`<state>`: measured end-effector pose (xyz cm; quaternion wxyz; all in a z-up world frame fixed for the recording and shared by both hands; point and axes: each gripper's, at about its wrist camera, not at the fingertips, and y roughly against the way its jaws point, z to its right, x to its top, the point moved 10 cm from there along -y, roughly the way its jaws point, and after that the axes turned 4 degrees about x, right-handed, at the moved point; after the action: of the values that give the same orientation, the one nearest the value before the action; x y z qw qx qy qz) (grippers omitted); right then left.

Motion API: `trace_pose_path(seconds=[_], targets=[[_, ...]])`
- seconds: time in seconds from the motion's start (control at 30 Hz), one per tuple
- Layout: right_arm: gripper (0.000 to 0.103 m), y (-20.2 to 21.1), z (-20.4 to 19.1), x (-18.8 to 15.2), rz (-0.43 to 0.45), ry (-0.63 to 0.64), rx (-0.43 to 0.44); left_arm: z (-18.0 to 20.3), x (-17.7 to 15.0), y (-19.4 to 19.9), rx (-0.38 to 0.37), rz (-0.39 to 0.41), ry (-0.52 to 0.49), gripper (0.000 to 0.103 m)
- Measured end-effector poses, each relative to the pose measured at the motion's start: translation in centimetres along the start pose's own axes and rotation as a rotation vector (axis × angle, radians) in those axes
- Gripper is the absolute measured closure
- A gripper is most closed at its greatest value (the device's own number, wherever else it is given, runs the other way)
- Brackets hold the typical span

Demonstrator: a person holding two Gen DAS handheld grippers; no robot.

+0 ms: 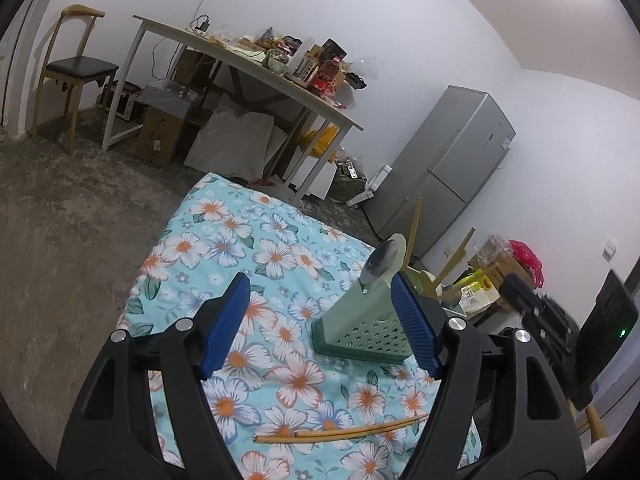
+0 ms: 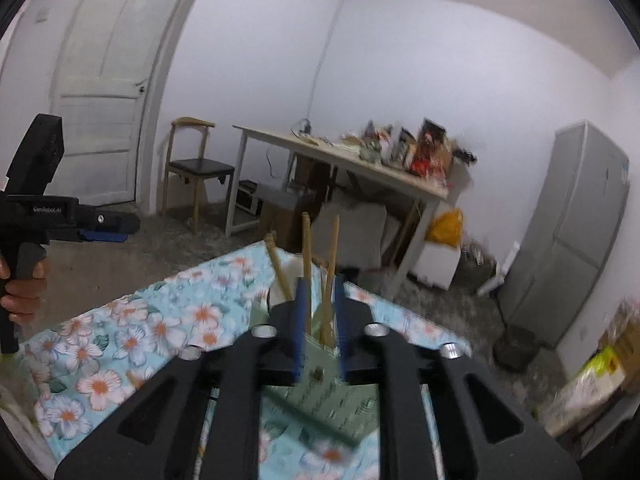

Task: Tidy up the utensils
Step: 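Lower the held chopstick into the green holder with the right tool, then move both open tools down toward the chopsticks on the cover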

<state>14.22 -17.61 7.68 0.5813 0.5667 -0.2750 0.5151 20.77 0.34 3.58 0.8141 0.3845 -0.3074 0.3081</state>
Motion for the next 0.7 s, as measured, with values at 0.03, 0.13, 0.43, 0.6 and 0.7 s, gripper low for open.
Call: trace_pose_path(seconds=[0.03, 0.13, 0.43, 0.6, 0.7], targets=[[0.070, 0.5, 0.3, -0.3, 0.004, -0.031, -0.001, 0.0, -0.1, 0.0, 0.000, -0.002, 0.001, 0.034], [0.061, 1.9, 1.7, -0.9, 0.015, -0.131, -0.006, 0.0, -0.3, 0.0, -0.003, -0.006, 0.003, 0.034], [0.059, 4.5, 4.9, -6.6, -0.068, -0.489, 0.021, 0.7, -2.7, -0.3, -0.007, -0.060, -0.022, 0.032], [0.059, 4.8, 3.9, -11.4, -0.156, -0.641, 0.054, 0.6, -5.2, -0.7, 0.027, -0.129, -0.068, 0.031], [0.059, 4.4, 2.7, -14.7, -0.235, -0.743, 0.077, 0.6, -7.1, -1.0, 0.045, -0.179, -0.099, 0.031]])
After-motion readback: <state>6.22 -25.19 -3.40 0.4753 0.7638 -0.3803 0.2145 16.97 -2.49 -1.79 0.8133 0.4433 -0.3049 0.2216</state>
